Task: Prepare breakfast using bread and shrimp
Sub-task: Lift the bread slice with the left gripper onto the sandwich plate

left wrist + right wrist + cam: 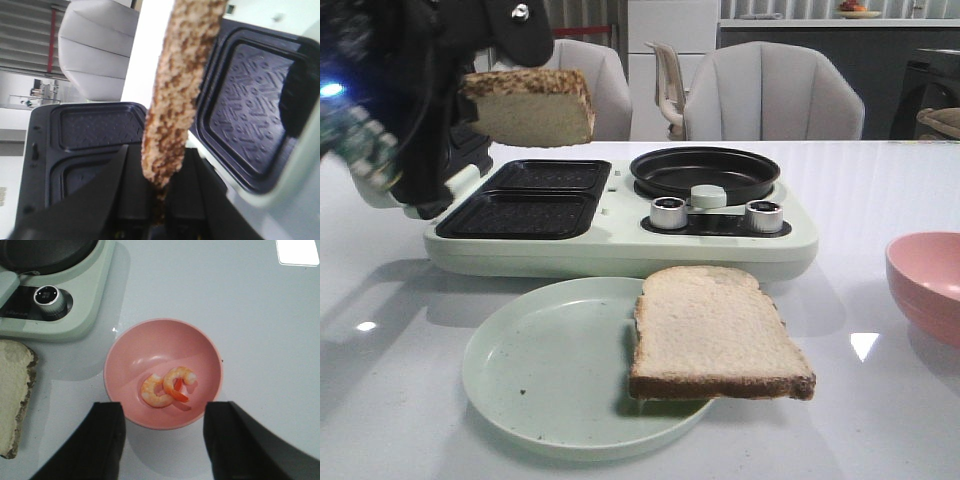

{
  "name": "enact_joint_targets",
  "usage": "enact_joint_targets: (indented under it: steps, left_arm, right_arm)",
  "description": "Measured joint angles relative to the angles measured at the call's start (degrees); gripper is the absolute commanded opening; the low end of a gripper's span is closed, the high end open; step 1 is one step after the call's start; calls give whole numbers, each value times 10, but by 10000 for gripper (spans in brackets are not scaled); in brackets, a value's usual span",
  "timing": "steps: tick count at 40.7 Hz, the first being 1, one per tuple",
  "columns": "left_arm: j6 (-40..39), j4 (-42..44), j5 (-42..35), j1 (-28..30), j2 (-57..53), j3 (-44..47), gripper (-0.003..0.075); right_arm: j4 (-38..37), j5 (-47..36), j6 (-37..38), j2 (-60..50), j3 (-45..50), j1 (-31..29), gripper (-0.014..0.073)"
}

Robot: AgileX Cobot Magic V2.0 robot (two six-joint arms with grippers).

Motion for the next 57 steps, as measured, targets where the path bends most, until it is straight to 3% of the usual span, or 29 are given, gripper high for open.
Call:
enact_joint_targets:
  steps: [13, 26, 33, 43, 57]
  left_arm:
    - [80, 6, -112, 125, 136, -189, 102]
    - [96, 10, -148, 171, 264, -340, 106]
    - [113, 12, -185, 179, 301, -346, 179]
    - [117, 14, -187, 180, 323, -341, 452]
    - [117, 23, -168, 180, 295, -275, 468]
  right_arm:
    - [0, 0, 0, 0, 0, 0, 474]
    - [0, 0, 0, 0, 0, 0, 474]
    - [0, 0, 0, 0, 0, 0, 474]
    - [0, 0, 0, 0, 0, 0, 474]
    - [0, 0, 0, 0, 0, 0, 474]
